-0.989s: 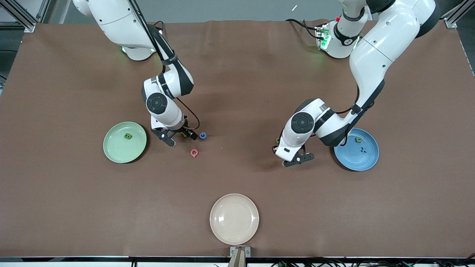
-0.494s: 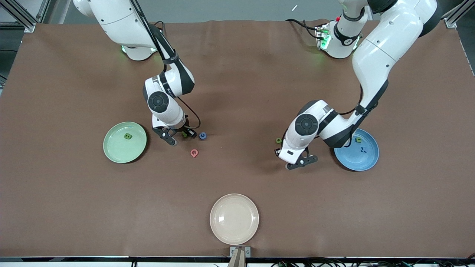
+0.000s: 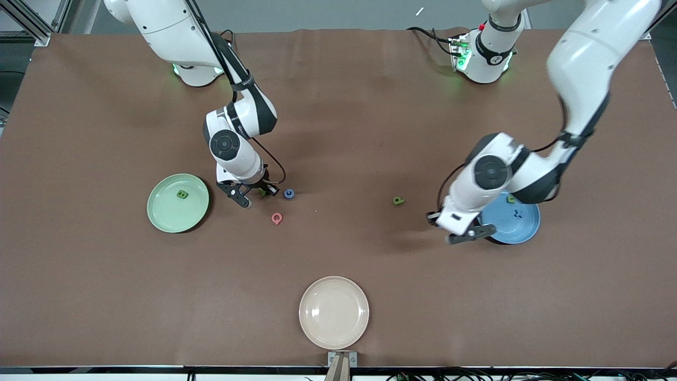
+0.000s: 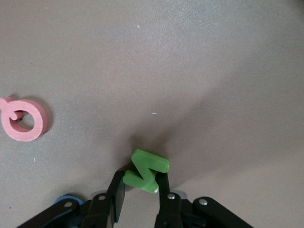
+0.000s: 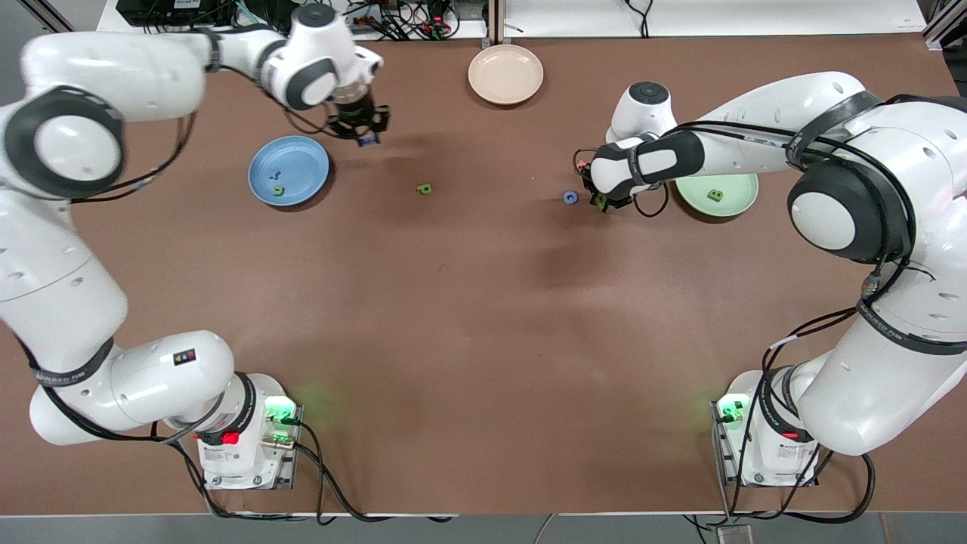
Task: Sort upper and lower case letters into plates
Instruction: 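Grasp the m with the left gripper while the right gripper grasps the N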
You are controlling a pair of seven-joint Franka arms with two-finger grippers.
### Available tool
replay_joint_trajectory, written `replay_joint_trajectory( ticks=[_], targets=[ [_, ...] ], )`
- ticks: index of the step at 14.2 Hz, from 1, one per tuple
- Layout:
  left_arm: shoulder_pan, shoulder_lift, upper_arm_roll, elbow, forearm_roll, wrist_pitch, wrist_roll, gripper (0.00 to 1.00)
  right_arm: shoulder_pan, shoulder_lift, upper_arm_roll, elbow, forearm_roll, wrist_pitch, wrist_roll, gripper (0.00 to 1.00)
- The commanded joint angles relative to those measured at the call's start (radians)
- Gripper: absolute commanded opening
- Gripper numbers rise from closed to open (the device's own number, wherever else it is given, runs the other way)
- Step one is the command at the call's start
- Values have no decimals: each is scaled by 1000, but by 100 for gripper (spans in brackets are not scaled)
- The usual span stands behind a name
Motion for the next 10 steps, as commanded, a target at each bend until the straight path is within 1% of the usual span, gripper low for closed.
replay_joint_trajectory(
  ticks=[1,3,6,8,10],
  targets=[
    [143,-89,-49,-145,7,9,123,20,-18,-13,-14,-4,-18,-11,-20,0],
    [209,-111,-49,-190,7,9,229,19,-37,-20,-22,26,-18,-84,-77,0],
    [284,-108,-48,-213,18,10,371,19,-90,-57,-54,58,-18,-206,-251,1],
    [328,-91,-48,-216,70,13,431,19,-140,-88,-62,62,-18,-256,-345,1],
    [352,-44,-48,-205,137,25,462,19,-203,-114,-63,63,-18,-302,-451,1]
  ],
)
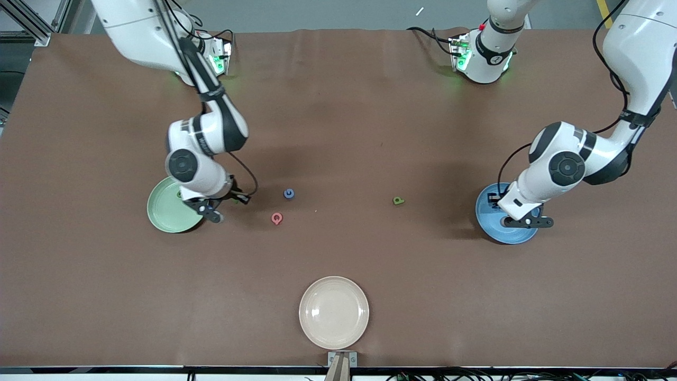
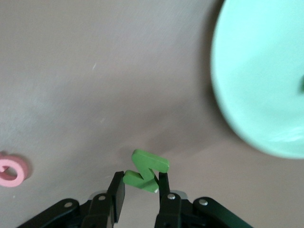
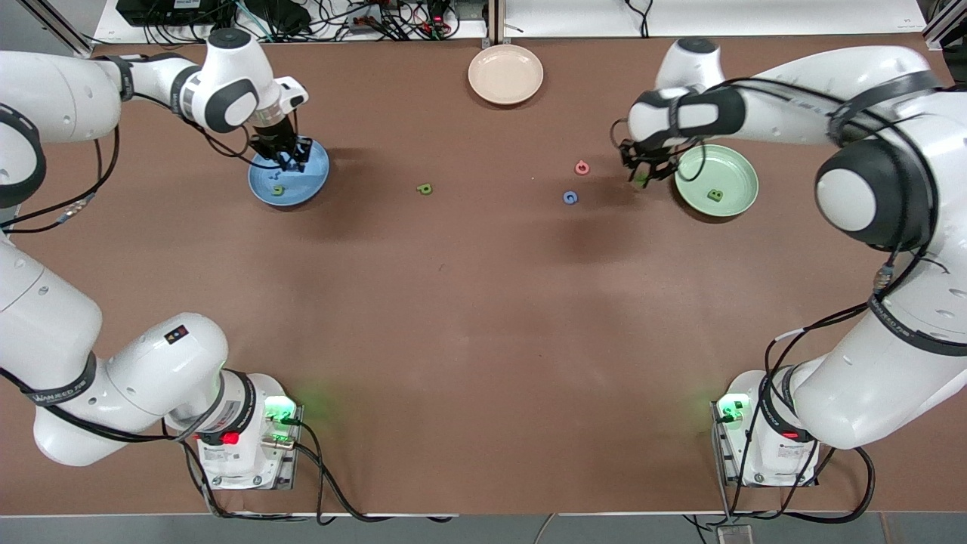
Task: Sort upper and lower case letters into plates
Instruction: 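Release the m with the left gripper while the right gripper drops the N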
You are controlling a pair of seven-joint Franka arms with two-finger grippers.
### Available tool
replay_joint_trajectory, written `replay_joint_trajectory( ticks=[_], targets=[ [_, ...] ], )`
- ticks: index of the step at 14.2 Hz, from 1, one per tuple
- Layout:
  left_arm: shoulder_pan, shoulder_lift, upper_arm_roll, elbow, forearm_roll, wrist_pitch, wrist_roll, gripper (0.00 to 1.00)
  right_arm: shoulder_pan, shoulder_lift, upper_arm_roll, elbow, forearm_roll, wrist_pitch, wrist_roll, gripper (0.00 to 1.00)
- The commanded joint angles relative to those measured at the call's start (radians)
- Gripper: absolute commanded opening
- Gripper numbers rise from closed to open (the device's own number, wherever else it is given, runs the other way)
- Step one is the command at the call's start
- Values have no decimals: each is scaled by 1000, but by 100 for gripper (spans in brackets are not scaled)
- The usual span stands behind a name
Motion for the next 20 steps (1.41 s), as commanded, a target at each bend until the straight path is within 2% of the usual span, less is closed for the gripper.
replay_joint_trajectory(
  ticks=[1,4,8,12,13,14,15,16,17,19,20],
  targets=[
    [34,43,-10,-6,98,35,35,19,-100,-55,10,-24,-15,-52,-147,1],
    [49,91,-7,9,126,80,53,19,-206,-44,12,-47,-15,-46,-299,1],
    [46,145,-5,46,175,92,75,19,-225,-41,12,-69,-15,-39,-314,1],
    [43,146,-2,46,178,98,76,22,-235,-4,13,-69,-10,-49,-310,4],
    [43,145,-2,46,178,98,76,33,-235,5,13,-69,-10,-46,-310,7],
    [45,142,-2,47,178,98,78,56,-235,8,13,-69,-10,-44,-310,7],
    [45,134,-4,47,178,98,75,85,-235,10,13,-69,-10,-44,-310,7],
    [46,122,-10,44,178,86,69,97,-235,11,15,-69,-10,-44,-310,10],
    [46,99,-25,40,175,69,63,100,-237,10,15,-69,-10,-47,-310,13],
    [54,85,-106,46,153,-19,56,100,-237,10,13,-67,-10,-49,-311,31],
    [62,79,-154,52,127,-70,18,100,-237,10,13,-66,-7,-49,-310,47]
  ],
)
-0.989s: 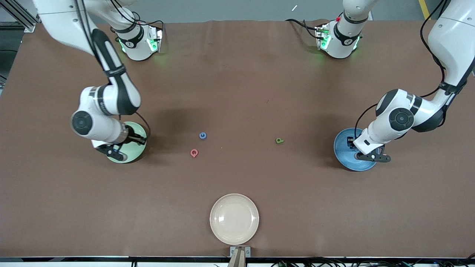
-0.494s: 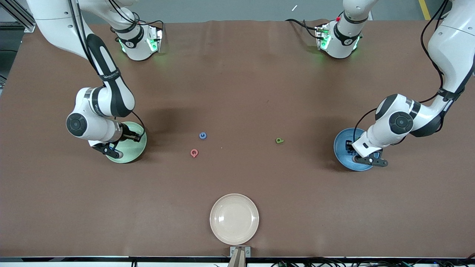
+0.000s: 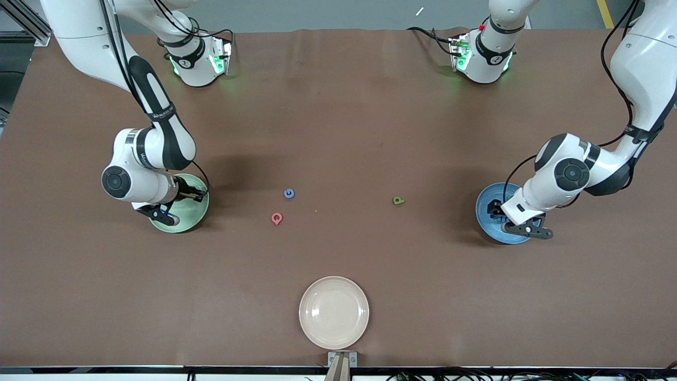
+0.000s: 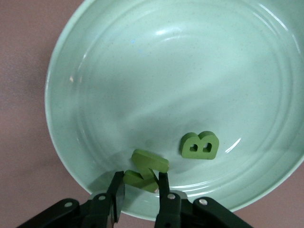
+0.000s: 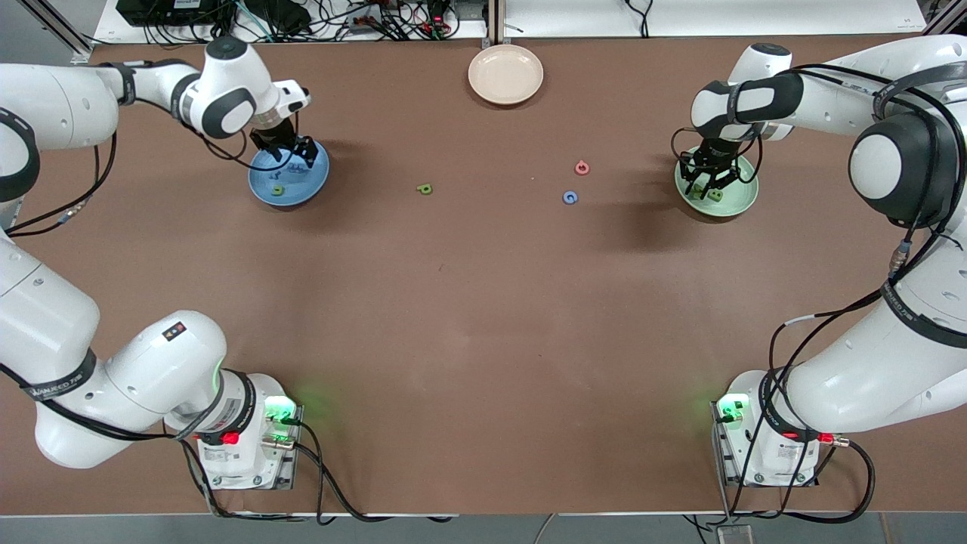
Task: Sort upper and lower case letters into plates
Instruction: 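Release the m with the left gripper while the right gripper drops the N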
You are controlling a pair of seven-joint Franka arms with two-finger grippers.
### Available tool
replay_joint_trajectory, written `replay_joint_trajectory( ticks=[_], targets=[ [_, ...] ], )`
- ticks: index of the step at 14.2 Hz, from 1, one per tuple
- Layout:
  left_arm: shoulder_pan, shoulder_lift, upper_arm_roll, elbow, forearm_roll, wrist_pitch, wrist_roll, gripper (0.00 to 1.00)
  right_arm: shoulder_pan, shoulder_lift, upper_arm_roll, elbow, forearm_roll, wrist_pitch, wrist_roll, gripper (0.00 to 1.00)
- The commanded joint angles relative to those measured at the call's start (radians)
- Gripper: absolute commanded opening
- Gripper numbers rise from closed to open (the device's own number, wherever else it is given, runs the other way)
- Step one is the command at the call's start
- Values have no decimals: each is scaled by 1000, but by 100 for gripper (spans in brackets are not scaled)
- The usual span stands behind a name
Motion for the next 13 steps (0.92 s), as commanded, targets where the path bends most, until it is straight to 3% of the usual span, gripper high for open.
replay_joint_trajectory(
  ticks=[1,2,4,8,13],
  targets=[
    [12,-49,-124,8,-37,-120,-106,100,-17,-11,14,-5,-5,1,8,73],
    [7,-47,-162,11,-37,-142,-190,100,-17,-13,15,-4,-5,0,8,100],
    [-26,-40,-197,21,-43,-144,-306,100,-16,-20,15,6,-5,-14,16,100],
    [-207,5,-187,76,-106,-144,-529,100,-4,-26,21,88,4,-120,74,100],
    [-538,43,20,204,-109,-128,-751,100,93,-19,31,139,8,-114,226,100]
  ],
)
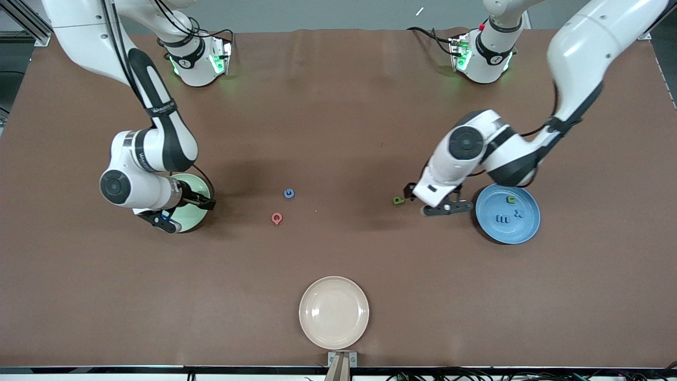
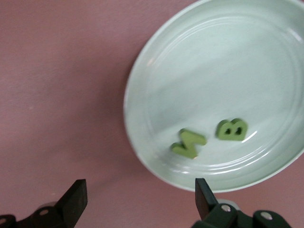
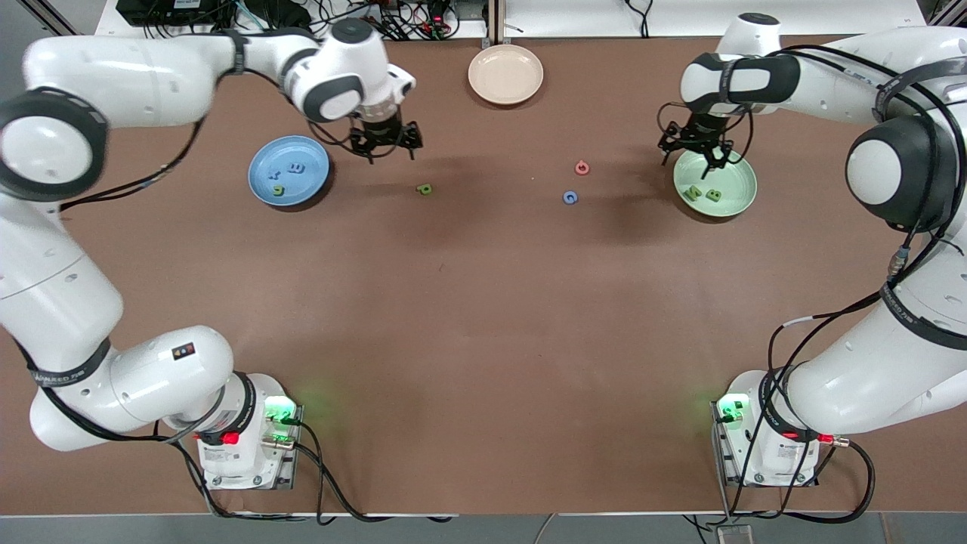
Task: Sort upper and lower case letters into plates
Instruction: 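Grasp the p with the left gripper while the right gripper grasps the a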
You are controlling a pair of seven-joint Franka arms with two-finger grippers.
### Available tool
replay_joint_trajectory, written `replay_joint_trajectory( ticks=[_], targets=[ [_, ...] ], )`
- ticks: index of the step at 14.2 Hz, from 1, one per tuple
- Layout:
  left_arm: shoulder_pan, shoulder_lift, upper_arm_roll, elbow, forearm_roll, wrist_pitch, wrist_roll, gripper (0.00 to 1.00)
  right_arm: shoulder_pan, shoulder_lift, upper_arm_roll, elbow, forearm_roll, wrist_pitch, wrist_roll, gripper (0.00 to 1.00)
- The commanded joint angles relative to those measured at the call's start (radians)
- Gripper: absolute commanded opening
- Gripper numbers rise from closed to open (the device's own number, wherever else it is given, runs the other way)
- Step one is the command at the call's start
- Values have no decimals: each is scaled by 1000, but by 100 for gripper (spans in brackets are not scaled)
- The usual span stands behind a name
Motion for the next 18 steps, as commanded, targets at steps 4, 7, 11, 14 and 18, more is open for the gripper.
replay_joint_trajectory(
  ticks=[4,7,11,14,18],
  targets=[
    [-227,85,178,123,-13,65,-110,100,155,22,-2,38,96,79,125,100],
    [-230,124,182,124,-14,103,-118,97,223,71,-2,48,99,208,125,100],
    [-230,144,187,126,-13,105,-123,79,275,140,-2,119,72,225,84,100],
    [-236,148,202,123,-11,115,-126,72,304,167,-2,160,63,237,64,100],
    [-244,148,204,110,-11,115,-142,69,326,219,-3,216,44,239,66,100]
  ],
)
